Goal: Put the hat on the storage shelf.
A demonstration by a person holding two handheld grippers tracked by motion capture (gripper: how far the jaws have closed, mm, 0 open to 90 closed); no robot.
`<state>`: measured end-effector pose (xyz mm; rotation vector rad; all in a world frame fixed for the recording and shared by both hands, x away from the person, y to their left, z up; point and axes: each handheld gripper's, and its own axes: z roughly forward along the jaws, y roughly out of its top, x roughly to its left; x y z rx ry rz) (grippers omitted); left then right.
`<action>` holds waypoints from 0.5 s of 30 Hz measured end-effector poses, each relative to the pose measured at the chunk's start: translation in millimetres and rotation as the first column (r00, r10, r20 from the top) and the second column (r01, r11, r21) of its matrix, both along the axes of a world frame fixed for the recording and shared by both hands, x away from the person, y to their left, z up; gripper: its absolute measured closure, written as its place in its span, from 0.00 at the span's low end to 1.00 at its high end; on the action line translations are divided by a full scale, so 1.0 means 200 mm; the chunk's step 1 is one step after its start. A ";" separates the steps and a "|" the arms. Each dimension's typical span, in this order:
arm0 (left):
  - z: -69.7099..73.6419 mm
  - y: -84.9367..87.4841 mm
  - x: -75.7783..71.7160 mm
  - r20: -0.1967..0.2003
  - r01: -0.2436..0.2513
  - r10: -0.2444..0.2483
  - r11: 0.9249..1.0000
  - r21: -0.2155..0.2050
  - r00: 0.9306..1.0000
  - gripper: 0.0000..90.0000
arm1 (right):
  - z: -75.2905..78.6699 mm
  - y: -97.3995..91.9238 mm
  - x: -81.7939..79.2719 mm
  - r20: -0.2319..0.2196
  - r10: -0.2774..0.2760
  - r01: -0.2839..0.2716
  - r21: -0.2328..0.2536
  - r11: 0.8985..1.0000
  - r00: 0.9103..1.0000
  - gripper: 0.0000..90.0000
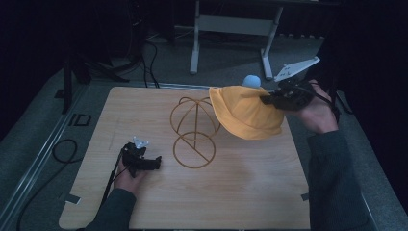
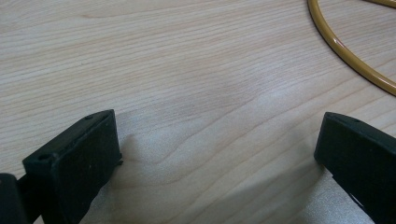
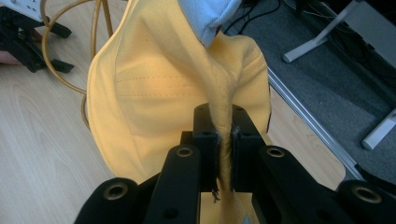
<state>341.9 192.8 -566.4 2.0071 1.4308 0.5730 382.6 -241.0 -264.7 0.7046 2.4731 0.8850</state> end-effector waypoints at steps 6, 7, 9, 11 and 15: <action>0.00 0.00 0.00 0.000 0.000 0.000 1.000 0.000 1.000 0.00 | 0.01 0.03 0.00 0.007 0.012 -0.012 0.000 1.000 1.000 0.93; 0.00 0.00 0.00 0.000 0.000 0.000 1.000 0.000 1.000 0.00 | 0.01 0.03 0.00 0.007 0.012 -0.012 0.003 1.000 1.000 0.93; 0.00 0.00 0.00 0.000 0.000 0.000 1.000 0.000 1.000 0.00 | 0.02 0.05 0.00 0.007 0.017 -0.018 0.004 1.000 1.000 0.93; 0.00 0.00 0.00 0.000 0.000 0.000 1.000 0.000 1.000 0.00 | 0.02 0.06 0.01 0.010 0.024 -0.024 0.006 1.000 1.000 0.93; 0.00 0.00 0.00 -0.001 0.001 -0.001 1.000 -0.001 1.000 0.00 | 0.02 0.08 0.01 0.019 0.034 -0.034 0.010 0.999 0.999 0.93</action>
